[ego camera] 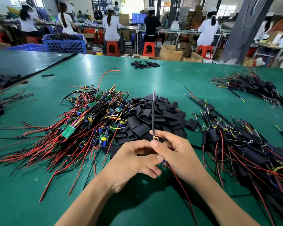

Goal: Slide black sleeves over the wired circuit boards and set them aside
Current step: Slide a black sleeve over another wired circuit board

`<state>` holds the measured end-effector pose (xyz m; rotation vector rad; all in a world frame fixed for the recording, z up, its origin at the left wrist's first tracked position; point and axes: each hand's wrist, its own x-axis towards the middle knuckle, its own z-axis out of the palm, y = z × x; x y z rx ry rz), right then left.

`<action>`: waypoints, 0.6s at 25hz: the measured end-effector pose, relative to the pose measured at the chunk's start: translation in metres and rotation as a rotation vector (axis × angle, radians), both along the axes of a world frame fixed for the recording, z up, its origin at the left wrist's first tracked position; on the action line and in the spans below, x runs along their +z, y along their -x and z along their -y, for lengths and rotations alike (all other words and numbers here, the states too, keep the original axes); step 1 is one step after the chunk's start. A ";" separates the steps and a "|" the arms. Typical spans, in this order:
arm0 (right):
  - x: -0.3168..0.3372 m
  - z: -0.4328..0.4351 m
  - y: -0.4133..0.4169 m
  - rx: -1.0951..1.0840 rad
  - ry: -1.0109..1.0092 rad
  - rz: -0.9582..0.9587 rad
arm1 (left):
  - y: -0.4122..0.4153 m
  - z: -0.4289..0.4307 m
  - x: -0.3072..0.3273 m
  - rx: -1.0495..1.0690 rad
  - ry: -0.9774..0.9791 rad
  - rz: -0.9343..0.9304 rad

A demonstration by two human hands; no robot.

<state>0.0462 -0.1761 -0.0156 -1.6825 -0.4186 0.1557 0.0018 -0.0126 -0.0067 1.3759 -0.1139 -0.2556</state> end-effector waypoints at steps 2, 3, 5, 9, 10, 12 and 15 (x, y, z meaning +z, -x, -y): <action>-0.001 0.001 -0.002 -0.040 -0.067 -0.030 | -0.002 0.001 0.002 0.085 0.143 -0.054; -0.001 0.002 -0.004 -0.085 -0.109 -0.039 | -0.004 -0.001 0.003 0.145 0.212 -0.063; -0.002 0.008 -0.011 -0.227 -0.111 0.016 | -0.007 -0.009 0.006 0.254 0.326 -0.030; -0.003 0.022 -0.019 -0.303 0.047 0.189 | -0.011 -0.031 0.012 0.408 0.444 0.088; -0.002 0.023 -0.017 -0.254 0.099 0.203 | -0.012 -0.033 0.011 0.429 0.449 0.092; -0.003 0.020 -0.012 -0.133 0.323 0.286 | -0.012 -0.030 0.008 0.438 0.429 0.072; -0.007 0.012 -0.008 0.047 0.770 0.443 | -0.012 -0.021 0.002 0.417 0.398 0.017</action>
